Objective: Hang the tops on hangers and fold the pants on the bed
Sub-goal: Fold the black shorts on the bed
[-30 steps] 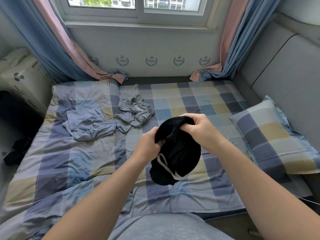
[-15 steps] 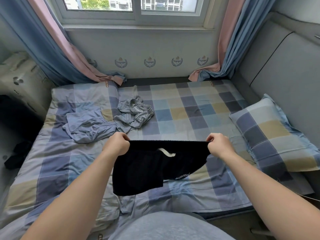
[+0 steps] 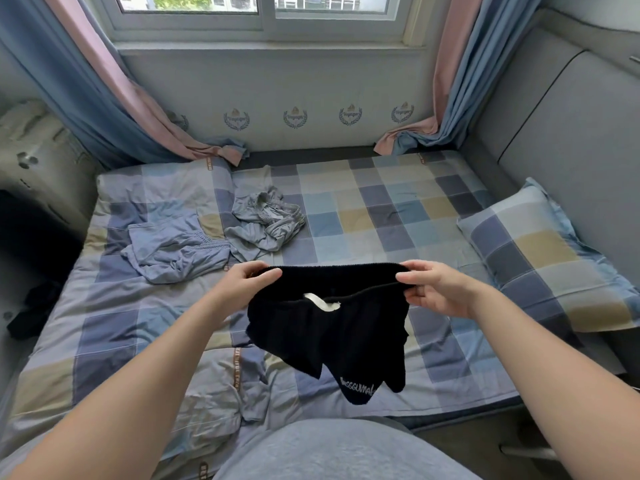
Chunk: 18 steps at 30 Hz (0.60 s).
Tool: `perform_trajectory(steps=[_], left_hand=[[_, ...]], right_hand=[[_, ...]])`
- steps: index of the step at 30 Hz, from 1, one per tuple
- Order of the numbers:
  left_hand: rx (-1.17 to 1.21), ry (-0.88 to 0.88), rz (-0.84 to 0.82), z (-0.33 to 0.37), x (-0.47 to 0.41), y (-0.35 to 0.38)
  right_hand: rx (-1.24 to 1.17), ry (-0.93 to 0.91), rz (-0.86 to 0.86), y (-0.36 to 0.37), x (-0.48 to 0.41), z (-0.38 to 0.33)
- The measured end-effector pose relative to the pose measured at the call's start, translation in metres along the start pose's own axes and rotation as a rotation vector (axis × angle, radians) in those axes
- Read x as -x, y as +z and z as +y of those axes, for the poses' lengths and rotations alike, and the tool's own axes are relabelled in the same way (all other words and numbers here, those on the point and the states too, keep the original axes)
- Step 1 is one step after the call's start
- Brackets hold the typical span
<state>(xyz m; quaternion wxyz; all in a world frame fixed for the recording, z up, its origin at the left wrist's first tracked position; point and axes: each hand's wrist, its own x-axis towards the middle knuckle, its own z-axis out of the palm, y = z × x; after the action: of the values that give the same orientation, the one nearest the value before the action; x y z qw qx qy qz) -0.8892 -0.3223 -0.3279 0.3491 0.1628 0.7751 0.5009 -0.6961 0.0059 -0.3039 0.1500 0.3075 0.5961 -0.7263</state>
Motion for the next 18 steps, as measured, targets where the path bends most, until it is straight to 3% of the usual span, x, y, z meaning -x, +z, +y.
perform_trajectory(steps=[3, 7, 9, 12, 14, 18], left_hand=[[-0.194, 0.109, -0.085, 0.016, 0.007, 0.0], [-0.767, 0.194, -0.199, 0.02, 0.012, 0.007], [-0.911, 0.245, -0.235, 0.015, 0.009, 0.008], [-0.901, 0.387, -0.184, 0.001, 0.002, 0.005], [-0.765, 0.469, -0.093, -0.008, -0.001, 0.006], [-0.437, 0.34, 0.072, -0.016, -0.006, 0.017]], right_hand=[[0.001, -0.063, -0.016, 0.0, 0.009, -0.01], [0.472, -0.184, 0.171, 0.001, 0.01, -0.012], [0.549, -0.213, 0.243, -0.002, 0.007, -0.01], [0.682, -0.264, 0.325, -0.001, 0.006, -0.008], [0.801, -0.313, 0.396, -0.002, 0.003, -0.005], [0.903, -0.332, 0.471, -0.004, 0.005, -0.003]])
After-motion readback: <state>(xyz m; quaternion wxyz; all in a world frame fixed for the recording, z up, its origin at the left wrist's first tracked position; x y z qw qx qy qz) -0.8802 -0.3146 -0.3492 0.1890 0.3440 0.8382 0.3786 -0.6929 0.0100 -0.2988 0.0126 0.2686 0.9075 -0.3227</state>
